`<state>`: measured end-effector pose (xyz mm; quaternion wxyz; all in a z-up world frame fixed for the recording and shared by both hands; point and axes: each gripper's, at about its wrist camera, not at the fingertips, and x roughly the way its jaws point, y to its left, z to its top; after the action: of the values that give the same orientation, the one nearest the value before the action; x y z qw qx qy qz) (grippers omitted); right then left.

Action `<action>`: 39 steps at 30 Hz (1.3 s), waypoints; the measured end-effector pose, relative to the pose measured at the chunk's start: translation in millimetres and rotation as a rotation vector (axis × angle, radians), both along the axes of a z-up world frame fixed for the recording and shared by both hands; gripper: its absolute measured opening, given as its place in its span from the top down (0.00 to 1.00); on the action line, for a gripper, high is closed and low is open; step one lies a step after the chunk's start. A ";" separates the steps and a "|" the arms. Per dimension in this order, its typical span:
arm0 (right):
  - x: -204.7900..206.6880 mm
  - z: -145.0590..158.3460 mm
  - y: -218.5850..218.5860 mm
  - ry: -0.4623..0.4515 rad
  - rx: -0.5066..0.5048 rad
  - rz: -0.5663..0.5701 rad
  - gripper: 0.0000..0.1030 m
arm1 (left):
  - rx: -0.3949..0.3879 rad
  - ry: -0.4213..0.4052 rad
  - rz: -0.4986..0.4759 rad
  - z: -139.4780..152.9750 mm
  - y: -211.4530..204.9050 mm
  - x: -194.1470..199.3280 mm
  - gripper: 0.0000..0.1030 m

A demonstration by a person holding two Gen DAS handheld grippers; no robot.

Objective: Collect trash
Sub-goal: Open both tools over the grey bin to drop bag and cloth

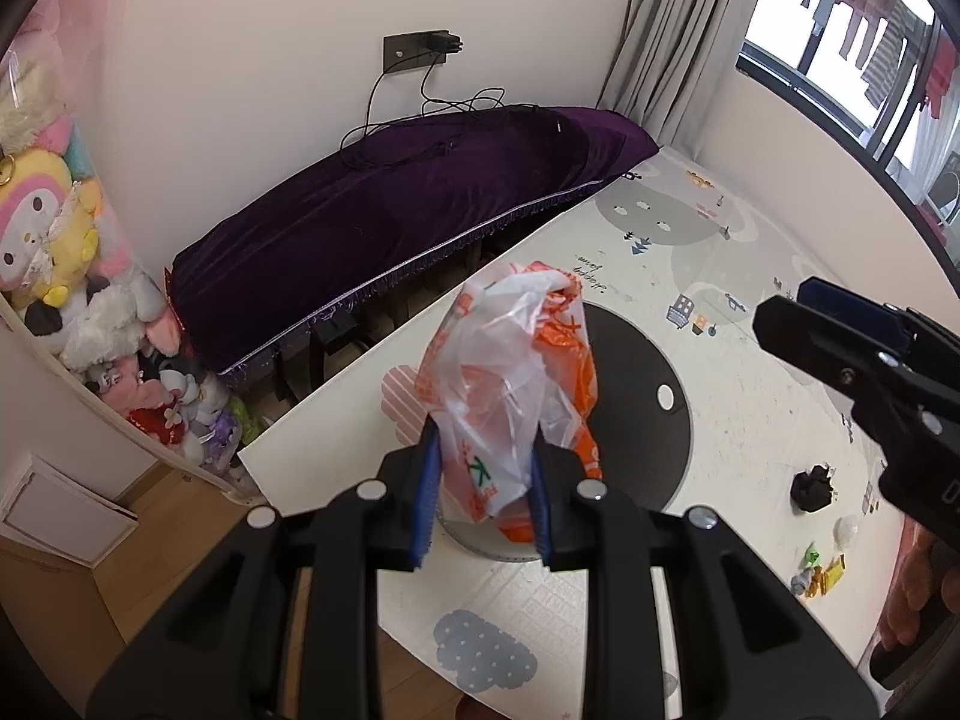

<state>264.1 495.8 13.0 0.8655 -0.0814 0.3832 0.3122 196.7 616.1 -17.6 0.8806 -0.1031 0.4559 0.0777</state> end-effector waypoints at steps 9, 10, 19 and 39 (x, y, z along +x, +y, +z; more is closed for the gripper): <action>-3.3 1.1 -27.1 0.010 0.001 -0.060 0.50 | 0.001 -0.008 -0.045 -1.6 -14.8 12.6 0.75; -4.2 1.6 -29.6 0.009 0.002 -0.066 0.50 | 0.001 -0.010 -0.050 -1.7 -16.6 14.7 0.75; -8.1 5.3 -46.8 -0.004 0.003 -0.102 0.49 | 0.051 -0.031 -0.067 -0.7 -36.0 30.9 0.29; -30.8 2.6 -71.5 0.010 0.007 -0.160 0.44 | 0.064 -0.030 -0.122 11.9 -60.8 5.1 0.29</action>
<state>233.3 424.3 15.6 0.8861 -0.0459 0.3916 0.2438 201.8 555.4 -5.8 0.8933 -0.0483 0.4453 0.0369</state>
